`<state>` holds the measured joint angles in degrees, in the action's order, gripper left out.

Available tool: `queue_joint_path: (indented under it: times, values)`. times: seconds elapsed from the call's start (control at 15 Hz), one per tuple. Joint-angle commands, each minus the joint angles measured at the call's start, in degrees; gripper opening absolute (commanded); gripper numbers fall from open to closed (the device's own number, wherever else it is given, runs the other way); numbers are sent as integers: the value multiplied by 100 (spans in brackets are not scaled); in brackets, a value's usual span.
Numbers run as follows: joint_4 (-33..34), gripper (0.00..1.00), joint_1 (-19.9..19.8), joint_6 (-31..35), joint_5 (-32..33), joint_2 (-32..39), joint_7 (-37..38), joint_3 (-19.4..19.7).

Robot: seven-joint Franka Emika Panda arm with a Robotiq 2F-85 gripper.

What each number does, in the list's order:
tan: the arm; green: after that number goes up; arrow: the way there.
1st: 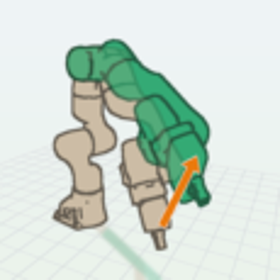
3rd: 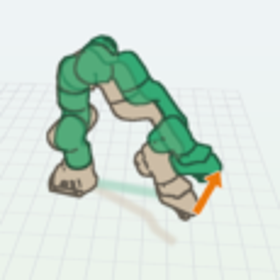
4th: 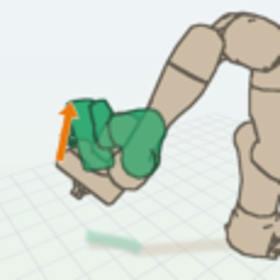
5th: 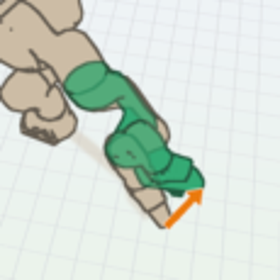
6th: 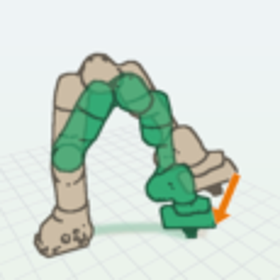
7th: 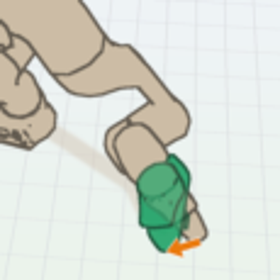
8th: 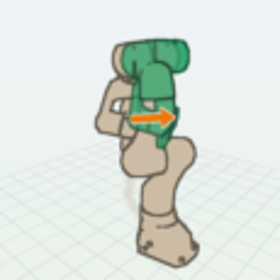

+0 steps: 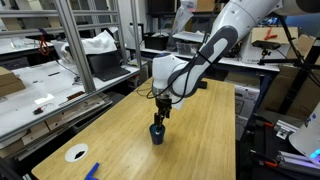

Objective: Move the cup to the right.

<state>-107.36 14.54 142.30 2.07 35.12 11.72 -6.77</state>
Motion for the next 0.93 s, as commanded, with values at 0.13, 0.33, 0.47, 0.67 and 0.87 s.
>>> queue_joint_path:
  times: [0.13, 0.33, 0.47, 0.67, 0.87]
  values:
    - [285, 74, 29, -189, -97, 202, -16, 17]
    - [397, 52, 48, -205, -106, 208, 3, 21]
    - [447, 38, 42, -213, -119, 221, -5, 14]
    - [488, 16, 20, -218, -147, 247, -36, -6]
    - [503, 1, 2, -215, -167, 349, -71, -25]
